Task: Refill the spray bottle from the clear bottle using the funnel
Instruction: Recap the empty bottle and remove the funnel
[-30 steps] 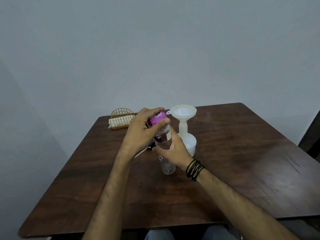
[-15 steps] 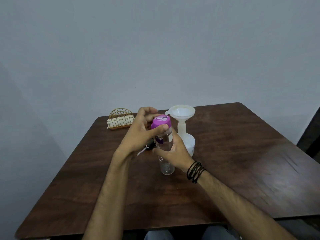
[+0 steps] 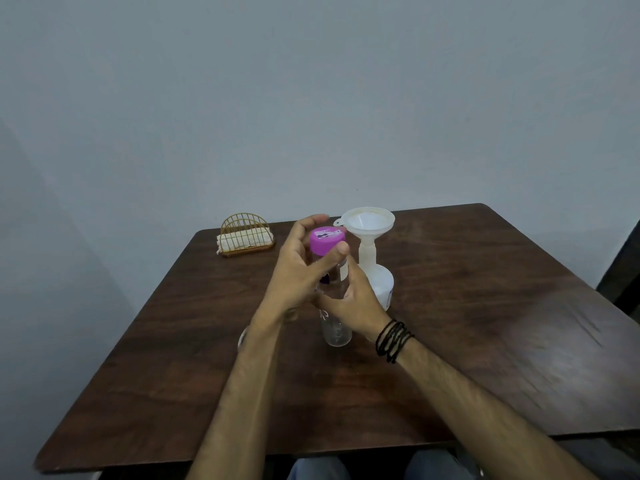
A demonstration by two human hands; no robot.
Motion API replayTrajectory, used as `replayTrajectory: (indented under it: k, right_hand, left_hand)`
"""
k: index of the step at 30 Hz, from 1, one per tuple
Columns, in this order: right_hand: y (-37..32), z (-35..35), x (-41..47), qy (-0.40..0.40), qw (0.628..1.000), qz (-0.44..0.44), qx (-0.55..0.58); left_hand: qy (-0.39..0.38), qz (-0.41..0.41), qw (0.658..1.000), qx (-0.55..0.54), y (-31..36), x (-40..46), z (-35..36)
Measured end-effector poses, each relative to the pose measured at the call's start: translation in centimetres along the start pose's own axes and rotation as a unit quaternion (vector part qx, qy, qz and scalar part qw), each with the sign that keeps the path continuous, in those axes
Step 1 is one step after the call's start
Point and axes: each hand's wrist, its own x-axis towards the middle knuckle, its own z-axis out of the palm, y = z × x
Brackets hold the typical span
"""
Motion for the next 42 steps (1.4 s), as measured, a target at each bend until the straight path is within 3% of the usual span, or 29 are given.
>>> replayTrajectory:
  k: [6, 9, 15, 21, 24, 30, 37, 42]
  right_hand:
    - [0.2, -0.1, 0.2, 0.002, 1.000, 0.007, 0.001]
    - [0.5, -0.1, 0.2, 0.000, 1.000, 0.011, 0.003]
    - [0.1, 0.1, 0.2, 0.006, 1.000, 0.013, 0.005]
    - [0.2, 0.0, 0.2, -0.001, 1.000, 0.013, 0.012]
    - [0.2, 0.0, 0.1, -0.005, 1.000, 0.018, 0.018]
    - [-0.2, 0.1, 0.1, -0.008, 0.999, 0.017, 0.044]
    - [-0.3, 0.0, 0.1, -0.005, 1.000, 0.005, 0.030]
    - [-0.2, 0.0, 0.0, -0.012, 0.999, 0.016, 0.038]
  left_hand:
    - [0.069, 0.035, 0.985, -0.152, -1.0, 0.2, -0.7]
    - [0.063, 0.032, 0.981, -0.182, -0.7, 0.1, -1.0]
    - [0.020, 0.017, 0.999, -0.038, -0.5, 0.0, 0.5]
    - [0.101, 0.063, 0.981, -0.151, -1.4, 0.0, -0.4]
    - [0.109, 0.060, 0.980, -0.153, -1.1, -0.1, -0.2]
    - [0.062, 0.053, 0.997, -0.005, -1.3, -0.3, 1.4]
    - [0.124, 0.088, 0.977, -0.151, -2.1, -0.1, 0.5]
    - [0.116, 0.087, 0.983, -0.110, -2.2, -0.3, 0.9]
